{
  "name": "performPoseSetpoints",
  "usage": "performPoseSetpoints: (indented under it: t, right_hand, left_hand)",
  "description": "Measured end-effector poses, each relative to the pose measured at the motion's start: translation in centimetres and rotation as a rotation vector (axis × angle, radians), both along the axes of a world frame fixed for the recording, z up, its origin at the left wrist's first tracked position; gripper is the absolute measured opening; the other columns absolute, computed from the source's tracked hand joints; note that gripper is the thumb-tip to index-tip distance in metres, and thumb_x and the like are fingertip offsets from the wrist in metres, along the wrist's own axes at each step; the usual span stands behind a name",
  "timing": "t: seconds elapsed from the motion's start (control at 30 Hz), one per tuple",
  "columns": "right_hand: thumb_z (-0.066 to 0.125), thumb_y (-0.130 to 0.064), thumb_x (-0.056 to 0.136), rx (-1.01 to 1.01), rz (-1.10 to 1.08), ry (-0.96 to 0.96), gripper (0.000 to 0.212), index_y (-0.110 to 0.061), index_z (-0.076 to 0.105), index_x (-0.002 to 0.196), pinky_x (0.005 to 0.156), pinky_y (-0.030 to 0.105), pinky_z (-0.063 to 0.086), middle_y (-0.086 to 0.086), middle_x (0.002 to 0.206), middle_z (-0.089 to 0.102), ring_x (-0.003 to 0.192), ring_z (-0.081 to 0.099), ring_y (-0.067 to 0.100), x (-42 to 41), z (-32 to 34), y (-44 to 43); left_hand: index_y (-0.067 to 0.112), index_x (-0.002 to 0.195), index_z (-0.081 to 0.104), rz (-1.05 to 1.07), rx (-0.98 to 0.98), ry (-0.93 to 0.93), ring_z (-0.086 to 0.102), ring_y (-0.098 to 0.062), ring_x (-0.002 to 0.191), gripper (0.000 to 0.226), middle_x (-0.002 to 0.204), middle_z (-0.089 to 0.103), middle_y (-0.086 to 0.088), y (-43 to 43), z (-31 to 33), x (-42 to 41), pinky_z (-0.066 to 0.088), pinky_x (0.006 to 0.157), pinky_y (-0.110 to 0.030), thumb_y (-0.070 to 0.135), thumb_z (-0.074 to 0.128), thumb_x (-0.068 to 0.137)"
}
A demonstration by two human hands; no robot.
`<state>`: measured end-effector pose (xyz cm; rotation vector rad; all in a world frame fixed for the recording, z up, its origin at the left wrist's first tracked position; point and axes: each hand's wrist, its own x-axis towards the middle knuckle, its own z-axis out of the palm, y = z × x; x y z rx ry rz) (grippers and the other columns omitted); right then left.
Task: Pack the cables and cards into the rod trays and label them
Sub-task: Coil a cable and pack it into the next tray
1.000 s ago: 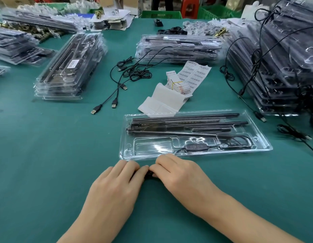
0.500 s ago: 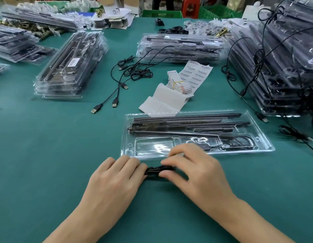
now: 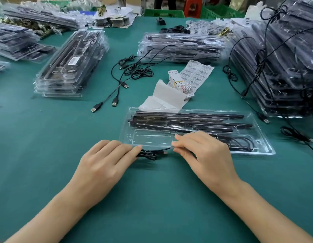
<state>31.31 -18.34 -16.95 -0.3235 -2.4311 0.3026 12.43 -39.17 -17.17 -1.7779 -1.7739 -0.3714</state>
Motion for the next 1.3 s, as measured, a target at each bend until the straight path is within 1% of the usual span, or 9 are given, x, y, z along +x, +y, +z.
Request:
performPoseSetpoints:
  t: [0.1, 0.27, 0.5, 0.67, 0.87, 1.0, 1.07, 1.17, 1.3]
  right_hand:
    - [0.077, -0.023, 0.09, -0.067, -0.008, 0.022, 0.005, -0.02, 0.076, 0.087, 0.064, 0.034, 0.057, -0.011, 0.094, 0.074, 0.086, 0.069, 0.016, -0.1, -0.1, 0.1]
    - [0.081, -0.021, 0.087, -0.137, -0.013, 0.026, 0.009, -0.024, 0.073, 0.083, 0.063, 0.033, 0.056, -0.015, 0.093, 0.073, 0.087, 0.067, 0.006, -0.4, -0.1, 0.1]
    - [0.078, -0.022, 0.087, -0.161, -0.012, -0.001, 0.01, -0.025, 0.07, 0.083, 0.065, 0.035, 0.055, -0.015, 0.087, 0.071, 0.087, 0.069, 0.011, -0.5, 0.3, 0.4]
    - [0.078, -0.022, 0.087, -0.163, -0.005, -0.026, 0.011, -0.026, 0.068, 0.081, 0.063, 0.035, 0.054, -0.013, 0.084, 0.071, 0.083, 0.069, 0.012, -0.7, 0.6, 0.6]
    - [0.076, -0.02, 0.087, -0.106, 0.025, -0.087, 0.014, -0.024, 0.065, 0.08, 0.061, 0.037, 0.052, -0.011, 0.08, 0.068, 0.078, 0.065, 0.015, -1.0, 0.8, 1.0]
    - [0.076, -0.014, 0.088, -0.265, 0.01, -0.009, 0.015, -0.024, 0.065, 0.084, 0.061, 0.034, 0.052, -0.014, 0.075, 0.064, 0.072, 0.062, 0.008, -0.6, 0.9, 1.3]
    - [0.075, -0.027, 0.09, -0.197, 0.024, -0.047, 0.011, -0.025, 0.064, 0.089, 0.062, 0.033, 0.053, -0.014, 0.079, 0.065, 0.073, 0.062, 0.009, -0.5, 1.3, 1.2]
    - [0.076, -0.049, 0.085, -0.04, 0.039, -0.167, 0.032, -0.024, 0.067, 0.102, 0.073, 0.029, 0.051, -0.012, 0.097, 0.066, 0.088, 0.06, 0.012, -0.7, 1.4, 0.7]
    - [0.075, -0.028, 0.092, 0.061, 0.051, -0.116, 0.012, -0.017, 0.071, 0.092, 0.065, 0.034, 0.051, -0.006, 0.092, 0.067, 0.082, 0.059, 0.019, -0.9, 1.1, 0.6]
  left_hand:
    - [0.008, 0.117, 0.075, -0.015, 0.047, 0.007, 0.065, -0.025, 0.081, 0.033, 0.099, 0.072, -0.001, 0.2, 0.0, -0.5, 0.048, 0.077, -0.035, -0.003, 0.075, 0.086]
    - [0.01, 0.098, 0.079, -0.072, 0.09, 0.075, 0.07, -0.024, 0.073, 0.016, 0.09, 0.075, 0.0, 0.9, 0.6, -1.3, 0.051, 0.068, -0.035, 0.001, 0.078, 0.086]
    - [0.017, 0.081, 0.077, -0.076, 0.161, 0.164, 0.067, -0.02, 0.063, 0.011, 0.081, 0.073, 0.005, 1.8, 0.9, -1.9, 0.04, 0.063, -0.03, 0.007, 0.082, 0.083]
    - [0.017, 0.071, 0.071, -0.035, 0.171, 0.176, 0.065, -0.021, 0.061, 0.02, 0.074, 0.07, 0.006, 2.2, 0.9, -1.5, 0.042, 0.055, -0.034, 0.012, 0.078, 0.088]
    - [0.019, 0.074, 0.07, 0.056, 0.12, 0.155, 0.066, -0.022, 0.063, 0.02, 0.076, 0.069, 0.005, 2.8, 0.7, -0.8, 0.045, 0.055, -0.035, 0.015, 0.073, 0.094]
    - [0.017, 0.08, 0.073, 0.024, 0.115, 0.141, 0.071, -0.019, 0.072, 0.012, 0.083, 0.074, 0.005, 2.7, 0.4, -1.0, 0.048, 0.055, -0.034, 0.01, 0.076, 0.089]
    - [0.016, 0.082, 0.076, -0.024, 0.13, 0.126, 0.073, -0.017, 0.075, 0.008, 0.088, 0.076, 0.006, 2.6, 0.4, -1.3, 0.052, 0.058, -0.033, 0.01, 0.079, 0.086]
    - [0.015, 0.084, 0.077, -0.069, 0.118, 0.122, 0.073, -0.017, 0.073, 0.007, 0.088, 0.076, 0.006, 2.9, 0.5, -1.7, 0.054, 0.061, -0.034, 0.009, 0.079, 0.084]
    - [0.013, 0.084, 0.076, -0.102, 0.099, 0.11, 0.072, -0.02, 0.07, 0.007, 0.085, 0.075, 0.003, 3.0, 0.6, -2.0, 0.054, 0.056, -0.034, 0.007, 0.079, 0.083]
